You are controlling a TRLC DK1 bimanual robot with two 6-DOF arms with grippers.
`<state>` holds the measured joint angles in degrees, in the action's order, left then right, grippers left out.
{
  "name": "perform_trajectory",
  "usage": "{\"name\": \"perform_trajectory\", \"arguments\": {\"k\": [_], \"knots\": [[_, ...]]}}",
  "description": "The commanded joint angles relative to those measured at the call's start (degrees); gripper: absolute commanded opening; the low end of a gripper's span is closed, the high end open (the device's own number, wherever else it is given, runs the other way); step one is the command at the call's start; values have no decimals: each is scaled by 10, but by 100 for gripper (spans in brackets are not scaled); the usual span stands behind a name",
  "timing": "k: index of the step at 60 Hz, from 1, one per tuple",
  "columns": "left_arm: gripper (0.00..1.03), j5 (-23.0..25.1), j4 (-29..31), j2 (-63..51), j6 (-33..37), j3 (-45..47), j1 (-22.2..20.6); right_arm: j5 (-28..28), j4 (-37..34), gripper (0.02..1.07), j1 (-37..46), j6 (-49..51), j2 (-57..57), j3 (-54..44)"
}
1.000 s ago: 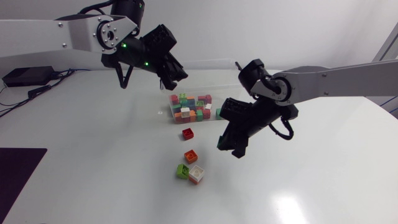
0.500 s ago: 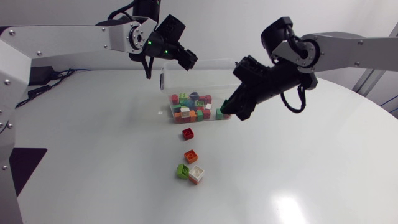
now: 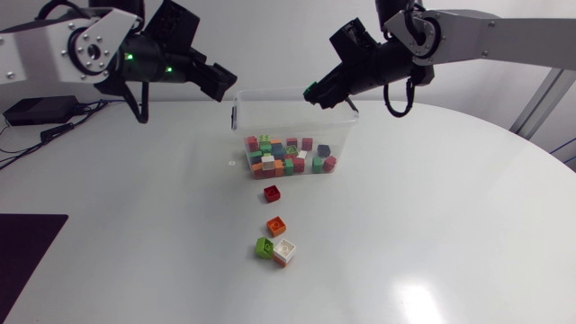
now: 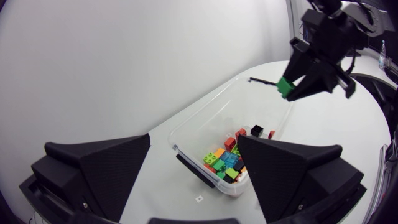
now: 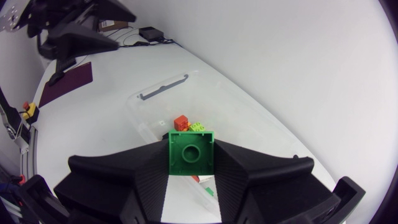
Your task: Place the duplo bricks in the container
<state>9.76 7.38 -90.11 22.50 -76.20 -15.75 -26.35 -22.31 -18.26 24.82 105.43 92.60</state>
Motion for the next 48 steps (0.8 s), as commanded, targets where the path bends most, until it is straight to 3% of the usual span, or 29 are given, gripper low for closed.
{"name": "perform_trajectory", "arguments": {"k": [1, 18, 20, 25, 28, 36, 48], "knots": [[98, 1, -12, 39, 11, 75, -2, 9, 11, 29, -5, -27, 42, 34], [98, 1, -38, 53, 6, 203, -47, 53, 62, 30, -27, -52, 118, 92], [98, 1, -42, 47, 11, 214, -53, 60, 72, 39, -27, -57, 132, 105], [98, 1, -43, 27, 18, 221, -60, 71, 58, 80, -27, -64, 173, 153], [98, 1, -44, 13, 23, 222, -62, 75, 53, 91, -28, -66, 185, 167], [98, 11, -43, -49, 33, 207, -66, 77, 53, 95, -28, -72, 168, 158], [98, 26, -45, -140, 47, 176, -75, 75, 79, 95, -18, -67, 65, 49]]}}
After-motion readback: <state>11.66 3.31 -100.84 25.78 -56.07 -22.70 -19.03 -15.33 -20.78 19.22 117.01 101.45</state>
